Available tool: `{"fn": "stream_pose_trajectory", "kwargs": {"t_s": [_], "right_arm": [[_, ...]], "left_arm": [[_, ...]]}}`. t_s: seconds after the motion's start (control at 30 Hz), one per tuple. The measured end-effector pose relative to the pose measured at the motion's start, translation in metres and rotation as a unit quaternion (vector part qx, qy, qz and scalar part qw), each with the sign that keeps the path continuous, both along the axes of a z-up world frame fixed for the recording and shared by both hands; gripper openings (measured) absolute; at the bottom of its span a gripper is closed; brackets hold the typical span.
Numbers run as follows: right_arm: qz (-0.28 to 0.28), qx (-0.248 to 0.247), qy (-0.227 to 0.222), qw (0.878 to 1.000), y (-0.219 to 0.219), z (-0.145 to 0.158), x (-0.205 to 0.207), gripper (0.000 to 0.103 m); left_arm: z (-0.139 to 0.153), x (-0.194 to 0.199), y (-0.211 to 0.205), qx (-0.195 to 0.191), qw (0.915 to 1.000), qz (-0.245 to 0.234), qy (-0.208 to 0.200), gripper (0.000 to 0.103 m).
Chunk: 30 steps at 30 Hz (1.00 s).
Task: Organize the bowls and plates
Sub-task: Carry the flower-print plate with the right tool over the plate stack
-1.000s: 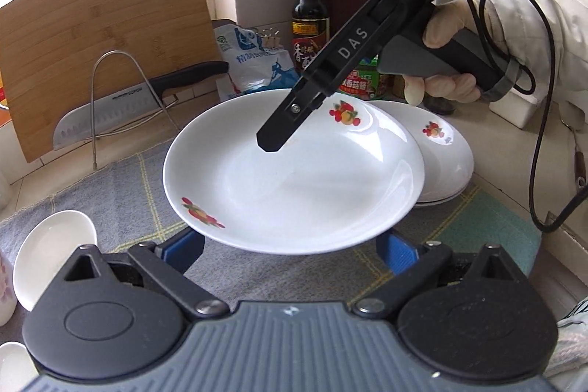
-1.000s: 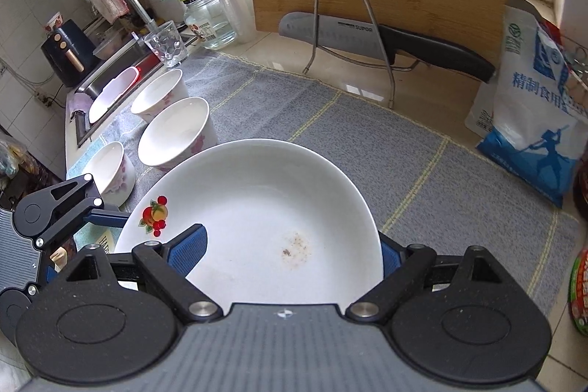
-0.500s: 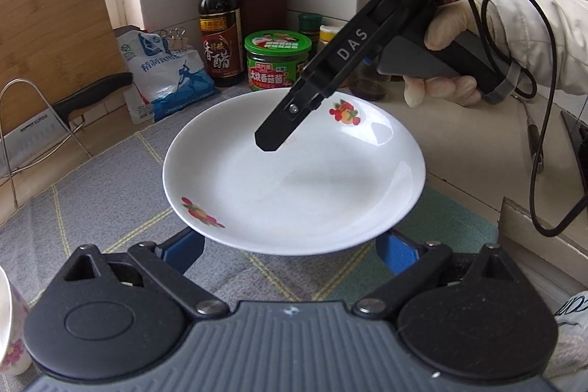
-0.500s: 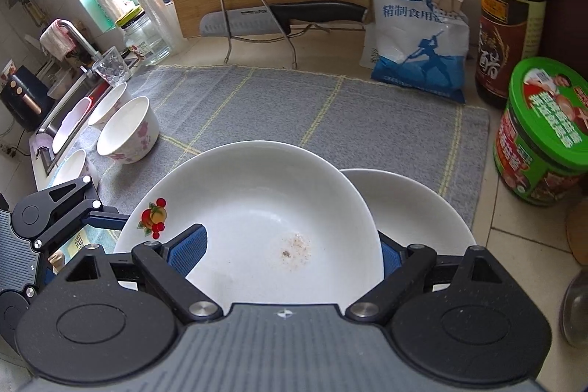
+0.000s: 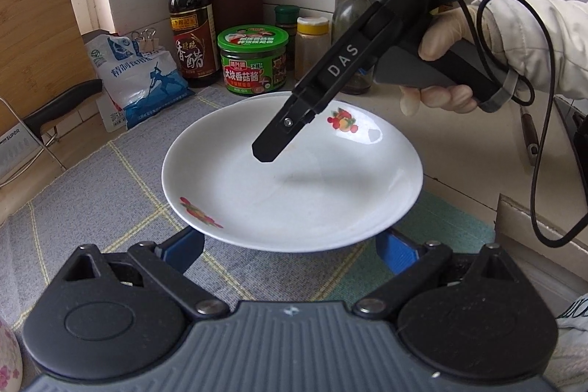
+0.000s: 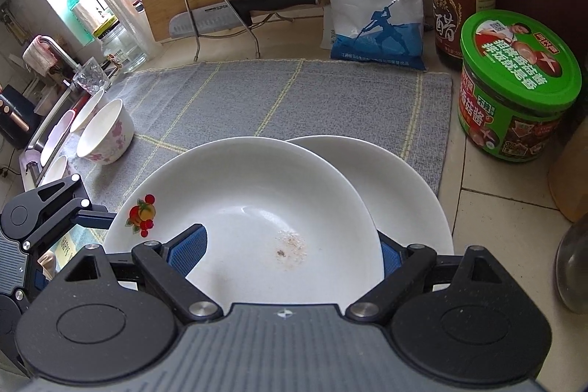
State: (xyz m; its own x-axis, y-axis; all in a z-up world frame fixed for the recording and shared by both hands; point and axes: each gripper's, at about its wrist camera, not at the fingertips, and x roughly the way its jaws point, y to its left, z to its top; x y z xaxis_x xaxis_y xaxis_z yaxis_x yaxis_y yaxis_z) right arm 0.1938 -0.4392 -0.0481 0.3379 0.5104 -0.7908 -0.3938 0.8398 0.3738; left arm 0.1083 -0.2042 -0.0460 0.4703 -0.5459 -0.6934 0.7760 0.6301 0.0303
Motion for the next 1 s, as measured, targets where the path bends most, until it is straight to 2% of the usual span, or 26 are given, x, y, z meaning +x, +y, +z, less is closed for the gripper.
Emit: {"fn": "stream_pose_trajectory", "kwargs": {"t_s": [0.13,0.3,1.0], "right_arm": [[-0.004,-0.007,-0.003,1.0,-0.004,-0.002,0.001,0.095],[0.004,-0.045,-0.013,0.999,-0.001,-0.003,0.0,0.095],[-0.02,-0.044,-0.007,0.999,-0.019,0.006,-0.014,0.095]], "left_arm": [[-0.002,0.004,-0.005,0.0,1.0,-0.004,0.003,0.099],[-0.007,0.011,-0.011,0.002,0.9999,-0.007,0.01,0.099],[-0.016,0.023,-0.015,0.005,0.9995,-0.024,0.021,0.1]]}}
